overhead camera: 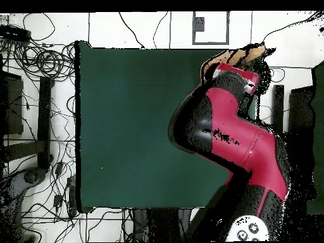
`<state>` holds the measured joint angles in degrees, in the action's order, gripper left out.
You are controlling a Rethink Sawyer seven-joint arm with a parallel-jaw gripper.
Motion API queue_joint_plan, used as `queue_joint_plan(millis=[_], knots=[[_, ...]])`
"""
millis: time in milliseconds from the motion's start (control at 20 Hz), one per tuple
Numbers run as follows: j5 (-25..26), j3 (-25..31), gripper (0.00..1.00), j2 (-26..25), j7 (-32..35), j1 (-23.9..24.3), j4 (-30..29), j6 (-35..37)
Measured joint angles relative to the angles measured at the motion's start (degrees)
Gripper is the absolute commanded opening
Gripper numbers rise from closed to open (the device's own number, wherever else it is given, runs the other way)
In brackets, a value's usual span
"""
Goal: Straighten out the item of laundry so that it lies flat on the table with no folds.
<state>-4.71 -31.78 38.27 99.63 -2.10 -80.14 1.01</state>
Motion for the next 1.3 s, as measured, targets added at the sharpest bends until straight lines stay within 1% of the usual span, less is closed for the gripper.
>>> queue_joint_plan(millis=[150,350,400,450,500,550,600,650,800,850,1000,1300], knots=[[-0.02,-0.32,0.0,-0.02,0.0,-1.34,-1.54,-2.04],[-0.21,-0.37,0.0,-0.57,0.07,-3.06,-4.75,-9.45],[-0.26,-0.38,0.0,-1.21,0.13,-3.45,-6.58,-15.06],[-0.27,-0.39,0.0,-1.53,0.18,-3.48,-7.17,-17.1],[-0.29,-0.37,0.0,-2.24,0.27,-3.44,-8.34,-21.31],[-0.34,-0.37,0.0,-2.63,0.32,-3.4,-8.92,-23.37],[-0.56,-0.31,0.0,-4.01,0.57,-3.22,-10.76,-29.8],[-0.74,-0.27,0.0,-4.72,0.74,-3.11,-11.6,-32.59],[-1.19,-0.12,0.0,-6.04,1.08,-2.88,-13.13,-37.03],[-1.65,0.04,0.0,-7.03,1.51,-2.71,-14.57,-39.78],[-1.92,0.33,0.0,-7.93,2.63,-2.59,-16.47,-40.98],[-1.77,1.44,0.0,-8.17,4.83,-2.59,-20.53,-40.98]])
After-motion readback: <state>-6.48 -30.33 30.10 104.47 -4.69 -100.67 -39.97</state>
